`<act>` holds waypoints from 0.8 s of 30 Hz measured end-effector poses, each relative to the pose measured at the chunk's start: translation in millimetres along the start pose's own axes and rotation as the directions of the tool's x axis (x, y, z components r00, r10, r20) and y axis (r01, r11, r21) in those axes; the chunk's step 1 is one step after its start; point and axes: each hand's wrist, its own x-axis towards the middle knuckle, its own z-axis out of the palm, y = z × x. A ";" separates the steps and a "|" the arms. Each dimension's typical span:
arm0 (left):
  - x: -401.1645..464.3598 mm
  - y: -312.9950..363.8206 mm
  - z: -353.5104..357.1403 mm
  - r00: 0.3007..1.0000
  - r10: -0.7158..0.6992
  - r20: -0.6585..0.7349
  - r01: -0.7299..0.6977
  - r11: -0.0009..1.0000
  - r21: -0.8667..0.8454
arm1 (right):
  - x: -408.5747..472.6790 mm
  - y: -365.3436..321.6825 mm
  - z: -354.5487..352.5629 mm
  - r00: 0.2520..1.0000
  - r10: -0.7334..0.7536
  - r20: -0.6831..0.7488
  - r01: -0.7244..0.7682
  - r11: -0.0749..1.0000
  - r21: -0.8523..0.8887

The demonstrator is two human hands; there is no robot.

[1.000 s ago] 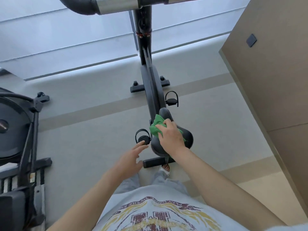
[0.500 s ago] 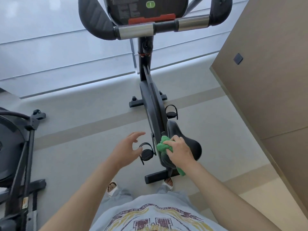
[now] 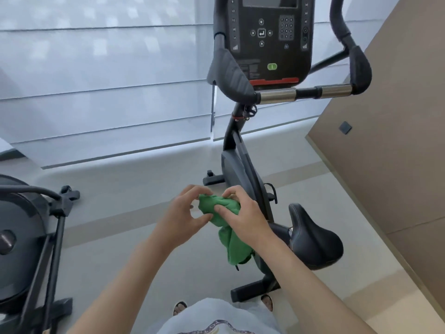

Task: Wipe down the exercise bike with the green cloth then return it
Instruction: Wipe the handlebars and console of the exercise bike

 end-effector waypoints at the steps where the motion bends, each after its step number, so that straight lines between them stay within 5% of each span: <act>1: -1.1 -2.4 -13.1 1.000 0.018 -0.019 -0.018 1.000 0.010 | 2.4 -11.6 7.6 1.000 -0.017 -0.004 0.017 1.000 0.000; 19: 68.0 49.8 -117.7 0.907 0.328 -0.265 -0.344 0.939 -0.012 | 65.5 -108.7 2.0 0.907 -0.398 -0.136 0.405 0.914 0.020; 24: 128.4 76.6 -134.9 0.878 0.409 -0.248 -0.419 0.908 0.012 | 105.7 -117.3 -16.3 0.915 -0.378 -0.139 0.403 0.863 0.305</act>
